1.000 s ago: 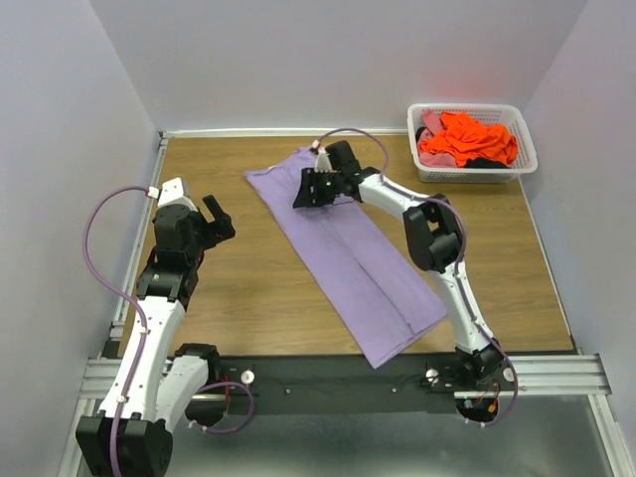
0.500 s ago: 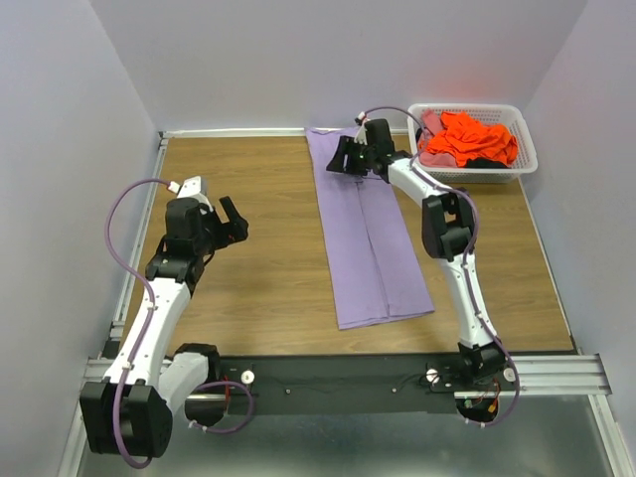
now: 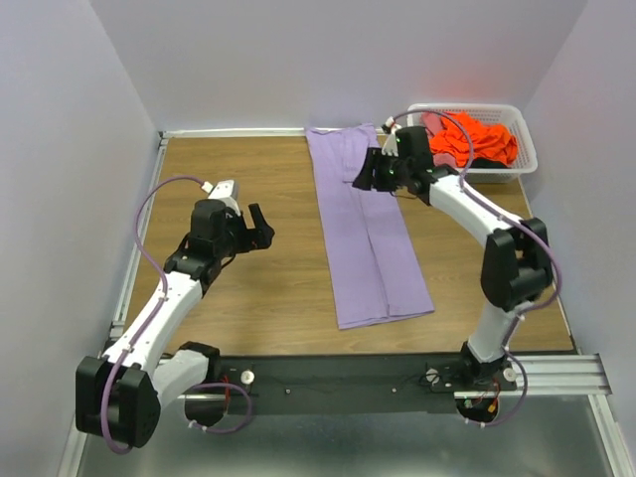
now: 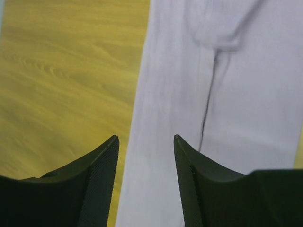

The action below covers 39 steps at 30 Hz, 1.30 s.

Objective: Fold and stack the t-shirts
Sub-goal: Fold the tshirt

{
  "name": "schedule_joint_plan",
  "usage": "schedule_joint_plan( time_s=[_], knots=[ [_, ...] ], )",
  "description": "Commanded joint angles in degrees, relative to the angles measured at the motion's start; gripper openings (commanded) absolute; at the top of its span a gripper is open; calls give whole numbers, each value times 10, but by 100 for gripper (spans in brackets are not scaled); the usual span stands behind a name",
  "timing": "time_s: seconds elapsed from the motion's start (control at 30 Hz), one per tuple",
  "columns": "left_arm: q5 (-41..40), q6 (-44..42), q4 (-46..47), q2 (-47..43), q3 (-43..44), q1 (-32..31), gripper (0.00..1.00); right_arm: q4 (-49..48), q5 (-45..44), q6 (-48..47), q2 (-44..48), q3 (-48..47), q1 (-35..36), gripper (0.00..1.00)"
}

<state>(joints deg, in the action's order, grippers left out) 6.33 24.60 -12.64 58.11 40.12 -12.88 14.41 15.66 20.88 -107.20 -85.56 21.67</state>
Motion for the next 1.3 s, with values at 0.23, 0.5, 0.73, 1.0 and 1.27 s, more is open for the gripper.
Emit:
schedule_joint_plan(
  time_s=[0.23, 0.5, 0.73, 1.0, 1.27],
  knots=[
    [12, 45, 26, 44, -44, -46, 98, 98, 32, 25, 145, 297, 93, 50],
    [30, 63, 25, 60, -55, -50, 97, 31, -15, 115, 102, 342, 202, 43],
    [40, 77, 13, 61, -67, -57, 96, 11, -56, 133, 42, 291, 246, 43],
    [47, 91, -4, 74, -64, -80, 96, 24, -55, 126, 26, 230, 246, 43],
    [56, 113, -43, 92, -62, -129, 95, 175, -200, 128, 132, 268, 246, 52]
  ],
)
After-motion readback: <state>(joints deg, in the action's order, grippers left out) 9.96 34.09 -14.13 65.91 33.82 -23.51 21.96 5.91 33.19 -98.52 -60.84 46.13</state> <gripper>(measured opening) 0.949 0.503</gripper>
